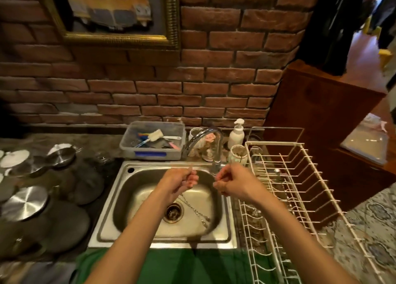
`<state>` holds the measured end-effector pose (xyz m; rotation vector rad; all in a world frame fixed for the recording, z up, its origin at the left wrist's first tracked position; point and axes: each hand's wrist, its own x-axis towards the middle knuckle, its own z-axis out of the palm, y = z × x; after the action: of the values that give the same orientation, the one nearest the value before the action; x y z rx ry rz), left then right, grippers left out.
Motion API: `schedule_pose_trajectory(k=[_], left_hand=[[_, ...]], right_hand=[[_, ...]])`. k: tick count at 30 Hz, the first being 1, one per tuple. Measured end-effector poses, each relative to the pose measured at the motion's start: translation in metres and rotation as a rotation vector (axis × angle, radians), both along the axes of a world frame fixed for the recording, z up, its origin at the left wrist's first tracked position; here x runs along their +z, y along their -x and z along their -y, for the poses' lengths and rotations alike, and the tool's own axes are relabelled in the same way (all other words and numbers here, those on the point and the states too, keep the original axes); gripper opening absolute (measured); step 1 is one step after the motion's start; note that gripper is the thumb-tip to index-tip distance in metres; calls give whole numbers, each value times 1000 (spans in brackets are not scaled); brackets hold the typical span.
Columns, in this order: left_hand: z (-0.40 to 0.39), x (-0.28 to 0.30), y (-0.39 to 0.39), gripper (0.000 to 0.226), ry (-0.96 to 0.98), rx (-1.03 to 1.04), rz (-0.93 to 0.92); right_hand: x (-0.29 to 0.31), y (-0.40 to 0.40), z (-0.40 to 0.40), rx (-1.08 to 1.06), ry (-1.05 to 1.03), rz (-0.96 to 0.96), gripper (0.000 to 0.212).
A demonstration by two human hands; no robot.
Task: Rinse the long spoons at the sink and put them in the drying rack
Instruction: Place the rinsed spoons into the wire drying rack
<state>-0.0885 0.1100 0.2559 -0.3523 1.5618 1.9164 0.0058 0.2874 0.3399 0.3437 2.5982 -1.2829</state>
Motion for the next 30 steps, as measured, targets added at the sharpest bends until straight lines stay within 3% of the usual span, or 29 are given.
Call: schedule_pose_trajectory(k=[5, 15, 23, 27, 30], left_hand=[[36, -59, 8, 20, 40, 29, 100], [57, -169, 44, 20, -79, 141, 288], [47, -259, 65, 16, -106, 206, 444], [42, -289, 66, 14, -101, 284, 514], [38, -305, 67, 15, -100, 283, 566]], right_hand=[[-54, 27, 39, -71, -11, 123, 11], [-187, 52, 54, -343, 176, 237, 8], [-318, 88, 48, -384, 74, 341, 26], [-375, 103, 48, -322, -31, 371, 4], [-406, 113, 52, -190, -195, 354, 28]])
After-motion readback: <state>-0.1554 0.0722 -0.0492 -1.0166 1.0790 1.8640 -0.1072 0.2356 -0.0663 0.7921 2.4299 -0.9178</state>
